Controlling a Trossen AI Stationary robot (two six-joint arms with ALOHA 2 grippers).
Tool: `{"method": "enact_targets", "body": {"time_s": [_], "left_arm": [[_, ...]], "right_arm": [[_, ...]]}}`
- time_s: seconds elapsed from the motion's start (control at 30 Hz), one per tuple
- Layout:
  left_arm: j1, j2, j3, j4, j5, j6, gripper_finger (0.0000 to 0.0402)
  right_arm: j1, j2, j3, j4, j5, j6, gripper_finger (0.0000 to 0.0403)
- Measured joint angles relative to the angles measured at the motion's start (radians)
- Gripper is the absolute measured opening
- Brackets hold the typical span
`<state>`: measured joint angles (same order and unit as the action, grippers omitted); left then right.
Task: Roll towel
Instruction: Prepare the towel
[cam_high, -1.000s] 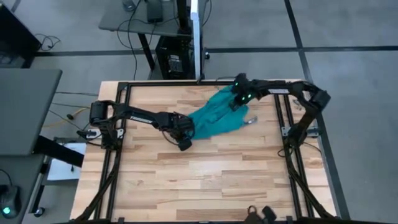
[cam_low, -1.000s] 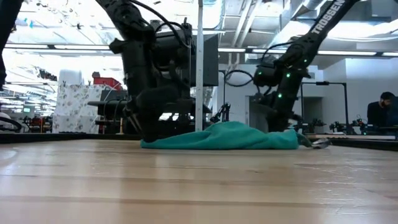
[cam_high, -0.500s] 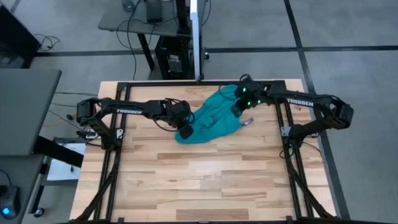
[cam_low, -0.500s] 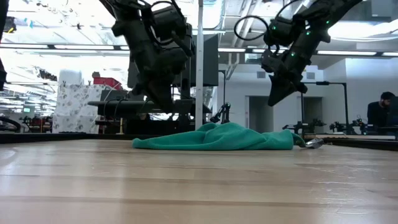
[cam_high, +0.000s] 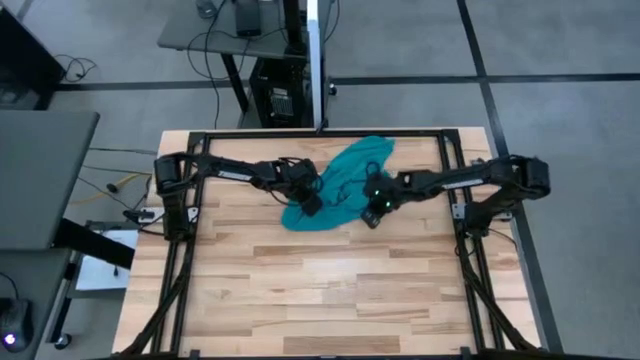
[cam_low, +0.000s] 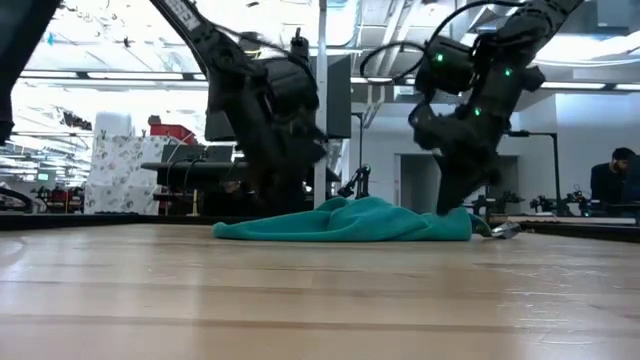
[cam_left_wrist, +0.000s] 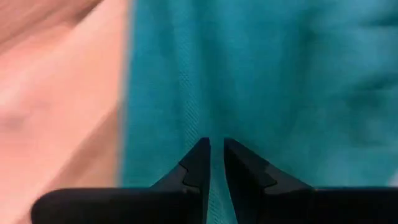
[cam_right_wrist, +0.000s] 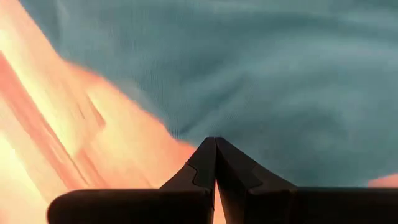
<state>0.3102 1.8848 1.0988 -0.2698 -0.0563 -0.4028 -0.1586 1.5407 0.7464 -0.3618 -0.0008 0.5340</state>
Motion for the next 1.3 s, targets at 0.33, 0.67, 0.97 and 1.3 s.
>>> {"method": "enact_targets", "body": {"time_s": [0.33, 0.67, 0.97, 1.3], "left_arm": [[0.083, 0.006, -0.007, -0.041, -0.076, -0.045, 0.0031], [0.088, 0.012, 0.010, -0.013, 0.003, 0.004, 0.0031], [0.079, 0.012, 0.015, -0.008, 0.027, 0.048, 0.0031], [0.098, 0.013, 0.017, -0.031, -0.003, 0.062, 0.0031]], "right_arm": [[0.299, 0.048, 0.001, -0.031, -0.033, 0.220, 0.0000], [0.158, -0.060, 0.009, -0.007, 0.050, 0.210, 0.0000], [-0.107, 0.039, 0.011, 0.070, 0.046, 0.173, 0.0000], [0.230, 0.073, 0.010, 0.165, -0.086, 0.383, 0.0000]]}}
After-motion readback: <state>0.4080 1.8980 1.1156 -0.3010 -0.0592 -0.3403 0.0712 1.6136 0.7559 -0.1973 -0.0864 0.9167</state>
